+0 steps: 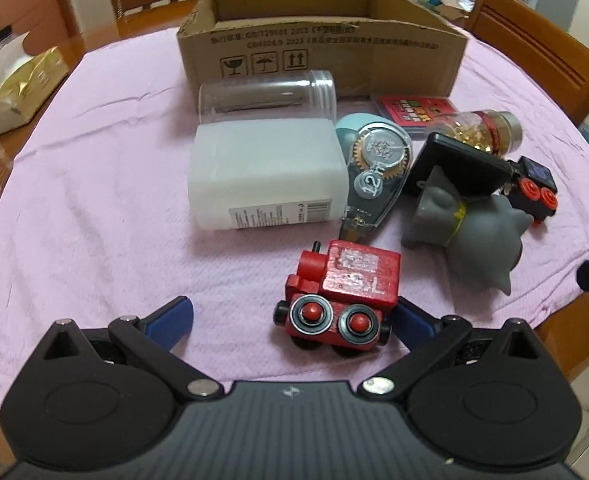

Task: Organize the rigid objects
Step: 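Lower the left tool onto the red toy train while the right tool approaches the blue-black train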

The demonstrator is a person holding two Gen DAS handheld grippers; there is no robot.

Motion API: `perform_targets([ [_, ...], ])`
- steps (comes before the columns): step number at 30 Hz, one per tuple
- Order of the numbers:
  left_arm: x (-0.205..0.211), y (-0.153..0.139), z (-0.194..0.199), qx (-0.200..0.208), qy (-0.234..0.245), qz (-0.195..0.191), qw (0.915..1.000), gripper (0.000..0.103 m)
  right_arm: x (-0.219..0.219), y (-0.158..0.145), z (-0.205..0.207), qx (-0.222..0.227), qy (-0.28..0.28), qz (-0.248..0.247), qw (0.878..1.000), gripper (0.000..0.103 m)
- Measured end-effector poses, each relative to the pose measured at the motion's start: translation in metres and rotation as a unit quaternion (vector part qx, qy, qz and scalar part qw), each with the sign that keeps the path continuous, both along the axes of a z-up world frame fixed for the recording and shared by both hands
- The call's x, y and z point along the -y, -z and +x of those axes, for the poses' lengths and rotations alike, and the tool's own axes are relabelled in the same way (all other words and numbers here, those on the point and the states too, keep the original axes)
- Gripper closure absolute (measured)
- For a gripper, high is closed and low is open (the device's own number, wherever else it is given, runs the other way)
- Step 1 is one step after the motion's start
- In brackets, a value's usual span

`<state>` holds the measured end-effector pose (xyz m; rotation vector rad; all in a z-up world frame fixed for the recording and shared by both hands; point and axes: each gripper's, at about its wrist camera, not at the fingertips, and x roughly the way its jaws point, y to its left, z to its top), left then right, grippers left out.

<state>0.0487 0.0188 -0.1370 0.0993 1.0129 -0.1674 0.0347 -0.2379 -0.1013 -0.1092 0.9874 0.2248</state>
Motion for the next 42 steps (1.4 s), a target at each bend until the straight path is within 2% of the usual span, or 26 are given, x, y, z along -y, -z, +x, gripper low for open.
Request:
perform_targets([
  [4,-0.001,0.0,0.0,0.004,0.017,0.008,0.9998,0.001,-0.001,0.008,0.004,-0.005,0.004,-0.014,1.0,0.0],
  [7,0.004,-0.004,-0.003,0.013,0.07,0.02,0.9972,0.001,-0.002,0.015,0.011,-0.003,0.003,-0.027,1.0,0.0],
  [10,0.009,-0.004,-0.007,0.023,0.116,0.018,0.9929,0.001,-0.005,0.024,0.02,-0.007,-0.002,-0.037,0.999,0.0],
  [14,0.009,0.0,-0.003,0.02,0.145,-0.002,0.9892,0.003,-0.007,0.037,0.026,-0.02,0.004,-0.038,0.999,0.0],
  [15,0.008,-0.001,-0.001,0.018,0.15,-0.007,0.9885,0.004,-0.005,0.038,0.026,-0.023,0.008,-0.028,0.999,0.0],
  [20,0.004,-0.005,0.005,0.015,0.17,-0.028,0.9849,0.025,-0.004,0.039,0.02,-0.006,0.011,-0.022,1.0,0.0],
  [23,0.003,-0.007,0.005,0.014,0.174,-0.031,0.9841,0.034,-0.005,0.04,0.019,-0.001,0.018,-0.022,1.0,0.0],
  [25,0.001,-0.009,0.004,0.016,0.177,-0.029,0.9836,0.049,-0.005,0.04,0.017,0.005,0.023,-0.021,1.0,0.0],
  [27,-0.004,-0.01,0.004,0.012,0.171,-0.04,0.9843,0.049,-0.006,0.041,0.016,0.009,0.028,-0.02,0.999,0.0],
  [34,-0.025,-0.009,0.009,0.017,0.138,-0.025,0.9899,0.049,-0.014,0.033,0.021,-0.024,0.075,-0.041,0.996,0.0],
  [37,-0.033,-0.009,0.011,0.017,0.122,-0.03,0.992,0.049,-0.017,0.02,0.022,-0.002,0.083,-0.033,0.996,0.0],
  [42,-0.032,-0.007,0.013,0.021,0.109,-0.029,0.9934,0.049,-0.021,0.009,0.048,0.022,0.092,-0.028,0.995,0.0],
])
